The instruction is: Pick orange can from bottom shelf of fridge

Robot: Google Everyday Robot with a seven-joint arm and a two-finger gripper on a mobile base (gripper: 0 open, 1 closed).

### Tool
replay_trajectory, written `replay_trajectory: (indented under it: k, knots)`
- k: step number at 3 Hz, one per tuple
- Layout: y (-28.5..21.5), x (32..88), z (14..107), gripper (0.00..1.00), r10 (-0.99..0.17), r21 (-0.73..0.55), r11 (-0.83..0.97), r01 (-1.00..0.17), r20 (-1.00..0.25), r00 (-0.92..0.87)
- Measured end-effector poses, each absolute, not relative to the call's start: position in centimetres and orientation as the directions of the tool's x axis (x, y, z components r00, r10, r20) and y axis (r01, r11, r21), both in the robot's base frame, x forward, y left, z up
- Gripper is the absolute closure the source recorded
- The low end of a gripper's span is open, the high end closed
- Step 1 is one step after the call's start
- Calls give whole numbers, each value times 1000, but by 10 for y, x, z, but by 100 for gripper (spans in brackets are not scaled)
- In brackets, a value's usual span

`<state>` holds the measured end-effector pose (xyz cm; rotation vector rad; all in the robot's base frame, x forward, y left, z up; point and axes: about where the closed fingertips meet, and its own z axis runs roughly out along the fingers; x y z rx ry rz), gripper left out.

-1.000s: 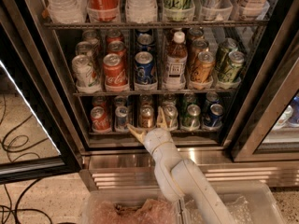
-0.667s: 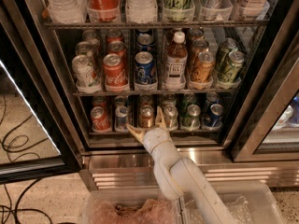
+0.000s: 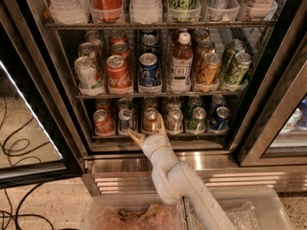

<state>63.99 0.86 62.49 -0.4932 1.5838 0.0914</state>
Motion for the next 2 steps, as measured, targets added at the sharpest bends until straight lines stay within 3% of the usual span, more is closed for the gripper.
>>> replay_trajectory:
  k: [1,2]
  knots:
    - [9,640,624,25,-256,-241,900,-362,-967,5]
    - [9,640,624,36,-256,-241,900,-362,-967,5]
